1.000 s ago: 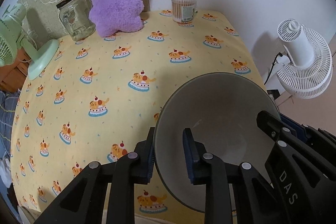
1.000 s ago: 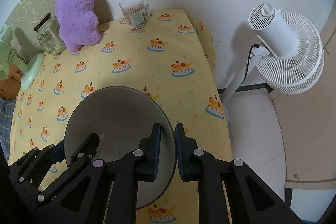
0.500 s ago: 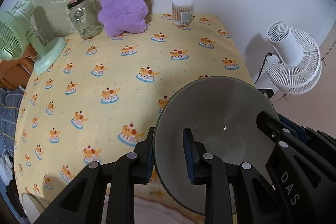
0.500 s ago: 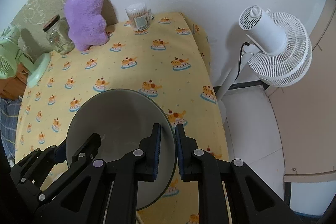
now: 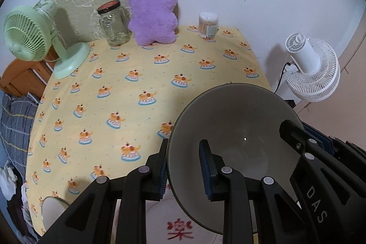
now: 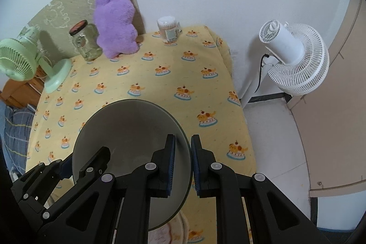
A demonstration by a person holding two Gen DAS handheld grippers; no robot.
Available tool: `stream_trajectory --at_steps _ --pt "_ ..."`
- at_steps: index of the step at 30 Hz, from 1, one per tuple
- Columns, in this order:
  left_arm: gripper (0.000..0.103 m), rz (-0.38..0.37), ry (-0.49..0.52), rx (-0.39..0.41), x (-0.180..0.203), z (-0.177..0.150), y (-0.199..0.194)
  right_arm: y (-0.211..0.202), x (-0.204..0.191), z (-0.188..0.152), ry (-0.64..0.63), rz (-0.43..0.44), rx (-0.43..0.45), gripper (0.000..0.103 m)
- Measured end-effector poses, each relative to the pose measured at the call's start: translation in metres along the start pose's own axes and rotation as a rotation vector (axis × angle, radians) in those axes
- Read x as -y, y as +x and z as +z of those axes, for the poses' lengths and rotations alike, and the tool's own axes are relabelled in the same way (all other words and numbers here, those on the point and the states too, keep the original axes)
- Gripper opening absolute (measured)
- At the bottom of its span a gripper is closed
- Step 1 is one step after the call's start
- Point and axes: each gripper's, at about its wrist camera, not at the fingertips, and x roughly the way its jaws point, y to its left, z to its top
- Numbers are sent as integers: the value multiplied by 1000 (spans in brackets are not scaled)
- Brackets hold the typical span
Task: Organize plates and bowls
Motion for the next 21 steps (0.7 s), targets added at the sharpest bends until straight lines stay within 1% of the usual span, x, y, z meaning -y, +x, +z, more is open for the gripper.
stream_trajectory --at_steps 9,14,21 --pt "23 -16 25 26 -40 -21 -33 -34 -40 -26 22 -15 25 17" --pt "23 -33 18 32 -68 -32 -49 -51 -66 -38 13 -24 37 17" --pt "23 -33 14 50 -106 -50 -66 -68 -106 -56 8 -23 53 17"
